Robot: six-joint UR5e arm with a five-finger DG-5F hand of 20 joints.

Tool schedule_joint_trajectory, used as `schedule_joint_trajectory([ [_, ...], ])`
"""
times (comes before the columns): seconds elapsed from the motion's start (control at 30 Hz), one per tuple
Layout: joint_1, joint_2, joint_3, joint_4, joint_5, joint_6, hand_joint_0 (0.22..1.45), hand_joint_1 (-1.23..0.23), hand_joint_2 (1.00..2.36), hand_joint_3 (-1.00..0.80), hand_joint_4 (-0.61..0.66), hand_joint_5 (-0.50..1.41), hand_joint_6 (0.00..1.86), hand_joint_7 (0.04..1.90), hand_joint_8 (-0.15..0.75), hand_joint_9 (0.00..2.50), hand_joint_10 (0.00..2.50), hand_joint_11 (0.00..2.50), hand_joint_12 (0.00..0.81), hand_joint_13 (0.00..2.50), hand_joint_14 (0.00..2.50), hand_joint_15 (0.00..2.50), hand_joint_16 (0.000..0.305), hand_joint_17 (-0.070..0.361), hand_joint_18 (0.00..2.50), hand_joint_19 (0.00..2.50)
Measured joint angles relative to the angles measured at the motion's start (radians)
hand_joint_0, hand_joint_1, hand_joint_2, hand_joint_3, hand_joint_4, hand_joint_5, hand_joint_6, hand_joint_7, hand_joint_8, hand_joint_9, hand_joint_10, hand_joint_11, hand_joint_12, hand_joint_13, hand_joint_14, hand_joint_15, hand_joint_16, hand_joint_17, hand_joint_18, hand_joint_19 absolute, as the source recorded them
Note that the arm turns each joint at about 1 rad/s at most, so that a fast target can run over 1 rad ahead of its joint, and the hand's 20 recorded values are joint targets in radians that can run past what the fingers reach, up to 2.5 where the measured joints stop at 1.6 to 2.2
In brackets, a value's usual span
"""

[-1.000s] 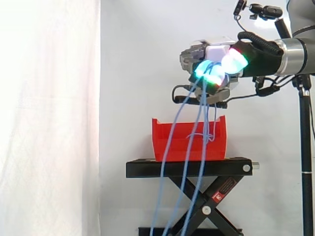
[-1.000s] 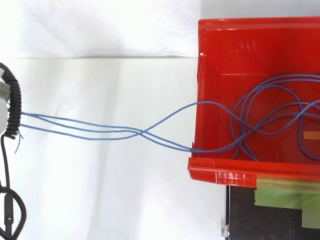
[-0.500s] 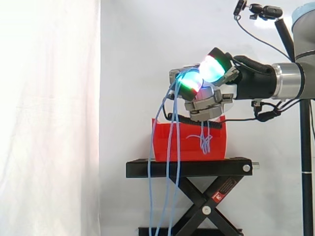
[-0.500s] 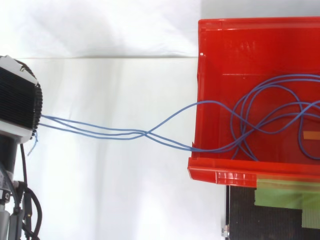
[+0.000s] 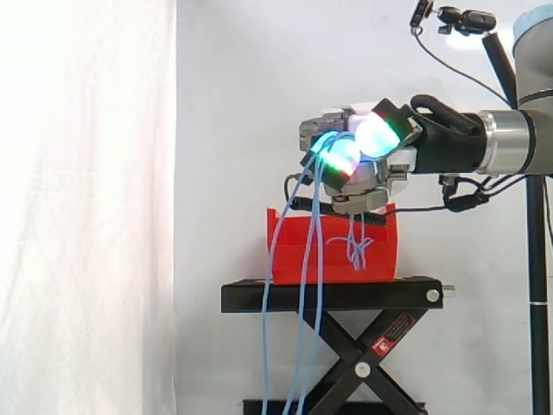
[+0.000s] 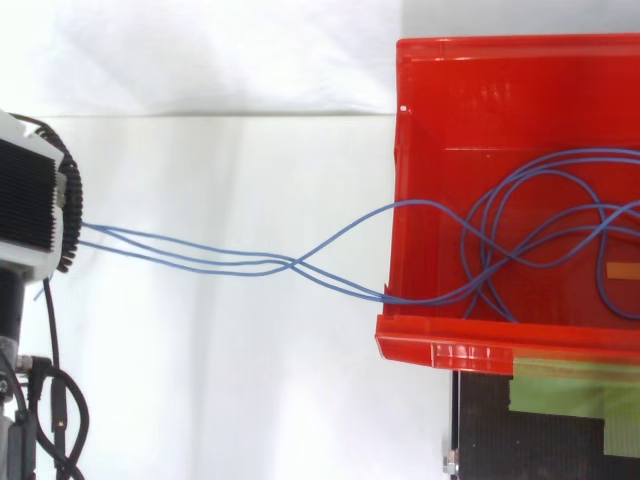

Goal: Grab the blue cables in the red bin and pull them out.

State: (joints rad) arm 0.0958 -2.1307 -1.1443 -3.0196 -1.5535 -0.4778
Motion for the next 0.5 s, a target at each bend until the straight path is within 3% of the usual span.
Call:
schedule_joint_trajectory([
  [0.13, -0.002, 0.0, 0.0, 0.03, -0.025, -0.078, 0.89, -0.88, 1.0, -1.0, 0.03, 0.77, 1.14, 0.55, 0.212, 1.39, 0.02, 1.58, 0.279, 1.22, 2.28, 1.16, 0.033, 0.075, 1.48, 1.85],
  [0.27, -0.004, 0.0, 0.0, 0.04, -0.035, -0.096, 0.87, -0.87, 1.0, -1.0, 0.04, 0.78, 1.13, 0.55, 0.211, 1.39, 0.02, 1.57, 0.28, 1.22, 2.27, 1.18, 0.033, 0.075, 1.48, 1.85],
  [0.5, 0.0, 0.001, 0.0, 0.031, -0.023, 0.027, 0.87, -0.86, 1.0, -1.0, 0.04, 0.8, 1.08, 0.58, 0.205, 1.39, 0.02, 1.57, 0.279, 1.22, 2.26, 1.18, 0.034, 0.076, 1.46, 1.84],
])
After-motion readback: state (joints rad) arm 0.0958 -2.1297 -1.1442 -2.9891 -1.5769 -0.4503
